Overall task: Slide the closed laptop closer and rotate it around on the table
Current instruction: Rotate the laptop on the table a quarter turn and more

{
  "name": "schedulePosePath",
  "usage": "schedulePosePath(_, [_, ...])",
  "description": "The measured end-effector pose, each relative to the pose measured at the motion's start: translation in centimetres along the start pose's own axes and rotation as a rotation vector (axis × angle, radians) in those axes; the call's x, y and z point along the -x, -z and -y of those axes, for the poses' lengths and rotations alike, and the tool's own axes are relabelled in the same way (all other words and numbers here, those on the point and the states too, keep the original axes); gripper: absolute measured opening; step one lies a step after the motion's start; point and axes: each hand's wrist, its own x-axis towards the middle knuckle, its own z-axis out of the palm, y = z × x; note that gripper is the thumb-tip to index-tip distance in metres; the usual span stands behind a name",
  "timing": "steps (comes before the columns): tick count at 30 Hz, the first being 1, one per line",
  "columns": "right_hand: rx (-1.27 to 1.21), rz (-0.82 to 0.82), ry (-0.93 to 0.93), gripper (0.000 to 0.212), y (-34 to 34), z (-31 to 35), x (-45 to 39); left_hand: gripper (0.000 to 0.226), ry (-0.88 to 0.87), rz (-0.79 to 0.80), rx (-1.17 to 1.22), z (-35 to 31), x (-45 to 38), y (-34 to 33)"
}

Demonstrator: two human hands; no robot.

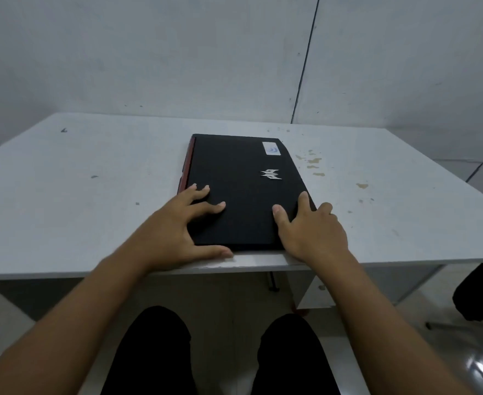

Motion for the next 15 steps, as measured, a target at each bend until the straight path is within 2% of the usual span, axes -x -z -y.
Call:
schedulePosePath(4, [0.052, -0.031, 0.008, 0.081, -0.2, 0.6, 1.4, 0.085, -0.009, 0.093, 0.083, 1.5, -0.6, 2.0])
schedulePosePath(7, [-0.037, 0.032, 0.069, 0.071, 1.2, -0.7, 0.2, 0.093, 0.088, 0.097, 0.002, 0.0, -0.6, 2.3])
schedulePosePath(9, [-0.184, 0.074, 0.083, 0.061, 2.3, -1.6, -1.3, 0.098, 0.196, 0.025, -0.113, -2.4, -0.3, 1.5])
schedulePosePath(12, [-0.247, 0.03, 0.124, 0.059, 2.8, -2.2, -4.4, 0.107, 0.429, -0.147, -0.136, -6.6, -0.1, -1.1])
schedulePosePath(15, [-0.249, 0.06, 0.105, 0.059, 2.5, -1.9, -7.4, 0.109, 0.544, -0.159, -0.237, -8.1, -1.1, -3.8])
